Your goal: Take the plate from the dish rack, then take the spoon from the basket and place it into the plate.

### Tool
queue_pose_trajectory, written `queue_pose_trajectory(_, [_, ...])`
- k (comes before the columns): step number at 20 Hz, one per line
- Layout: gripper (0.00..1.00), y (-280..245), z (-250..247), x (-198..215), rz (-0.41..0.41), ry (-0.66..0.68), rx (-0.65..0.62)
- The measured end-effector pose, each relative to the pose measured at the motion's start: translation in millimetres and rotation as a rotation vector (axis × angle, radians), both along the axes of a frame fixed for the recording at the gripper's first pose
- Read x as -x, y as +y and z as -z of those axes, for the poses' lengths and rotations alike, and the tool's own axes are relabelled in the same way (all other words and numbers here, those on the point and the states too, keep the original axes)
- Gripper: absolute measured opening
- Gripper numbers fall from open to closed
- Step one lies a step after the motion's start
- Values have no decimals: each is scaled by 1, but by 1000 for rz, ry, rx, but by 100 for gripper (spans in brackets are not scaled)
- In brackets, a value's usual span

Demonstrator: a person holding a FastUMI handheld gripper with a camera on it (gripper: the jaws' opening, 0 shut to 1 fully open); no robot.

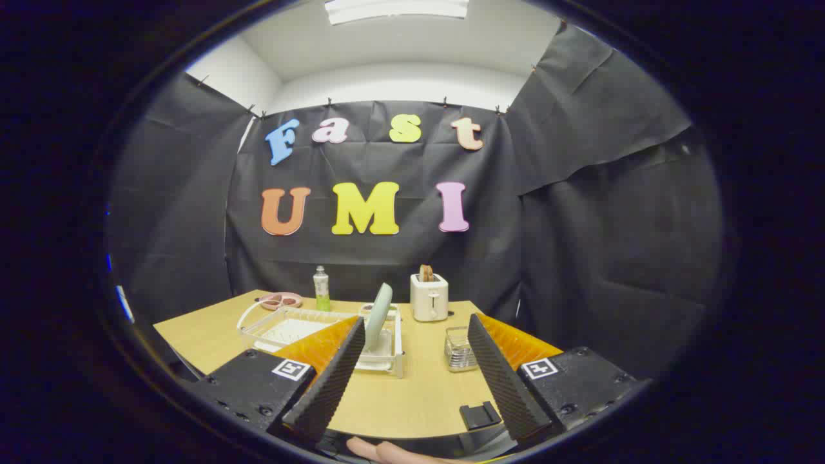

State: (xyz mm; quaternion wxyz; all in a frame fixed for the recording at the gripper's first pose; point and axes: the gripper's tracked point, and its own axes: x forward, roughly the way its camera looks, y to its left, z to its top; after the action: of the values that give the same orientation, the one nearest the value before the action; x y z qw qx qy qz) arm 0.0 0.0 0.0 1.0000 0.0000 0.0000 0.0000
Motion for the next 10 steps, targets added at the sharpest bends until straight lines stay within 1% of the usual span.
queue_pose_trajectory(5, [100, -6, 4, -1, 23, 3, 26])
queue_pose_trajectory(10, [100, 0, 10, -4, 4, 20, 26])
